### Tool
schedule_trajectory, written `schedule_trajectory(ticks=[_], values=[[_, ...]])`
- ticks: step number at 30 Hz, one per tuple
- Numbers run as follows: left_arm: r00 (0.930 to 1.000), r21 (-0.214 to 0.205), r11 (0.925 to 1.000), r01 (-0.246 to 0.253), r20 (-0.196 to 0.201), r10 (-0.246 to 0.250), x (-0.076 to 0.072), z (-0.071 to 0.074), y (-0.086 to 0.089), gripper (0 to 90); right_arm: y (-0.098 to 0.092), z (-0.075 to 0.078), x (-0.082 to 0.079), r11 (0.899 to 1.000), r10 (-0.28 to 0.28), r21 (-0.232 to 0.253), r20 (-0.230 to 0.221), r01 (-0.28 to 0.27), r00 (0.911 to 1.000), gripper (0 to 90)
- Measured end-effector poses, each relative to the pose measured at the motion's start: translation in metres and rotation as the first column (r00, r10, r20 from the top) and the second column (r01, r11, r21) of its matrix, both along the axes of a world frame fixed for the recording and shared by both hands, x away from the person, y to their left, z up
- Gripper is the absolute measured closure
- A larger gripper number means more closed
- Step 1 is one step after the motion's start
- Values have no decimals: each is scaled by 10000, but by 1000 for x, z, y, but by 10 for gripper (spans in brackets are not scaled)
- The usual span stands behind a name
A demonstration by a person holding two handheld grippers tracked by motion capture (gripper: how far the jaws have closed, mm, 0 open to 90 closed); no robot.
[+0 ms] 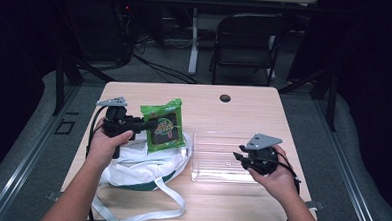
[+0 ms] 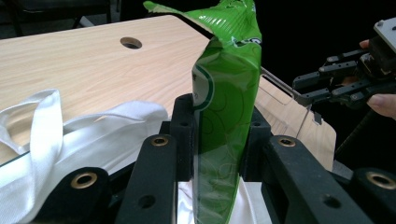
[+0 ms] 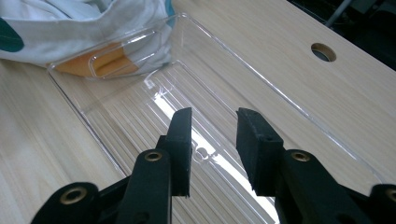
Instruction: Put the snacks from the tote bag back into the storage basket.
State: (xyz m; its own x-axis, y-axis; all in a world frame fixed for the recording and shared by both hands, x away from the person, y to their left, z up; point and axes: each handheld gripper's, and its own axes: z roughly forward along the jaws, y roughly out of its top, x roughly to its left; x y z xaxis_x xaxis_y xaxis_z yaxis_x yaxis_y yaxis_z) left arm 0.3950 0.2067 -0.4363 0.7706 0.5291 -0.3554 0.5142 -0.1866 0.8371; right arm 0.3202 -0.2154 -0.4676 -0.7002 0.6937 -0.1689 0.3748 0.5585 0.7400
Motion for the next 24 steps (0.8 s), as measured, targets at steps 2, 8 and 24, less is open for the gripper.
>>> schedule_trajectory(ticks=[2, 8, 24], values=[[10000, -6, 10000, 42, -17, -42, 0, 1, -2, 728, 2, 4, 3, 9999, 151, -17, -47, -151, 9999, 662], [9998, 38, 9998, 218, -3, -218, 2, 3, -9, 728, 8, 13, 12, 9975, 627, -311, -316, -637, 9975, 657], [9977, 257, 9974, 672, 36, -673, 4, 7, -28, 728, 24, 29, 27, 9795, 1619, -1040, -1019, -1724, 9815, 639]])
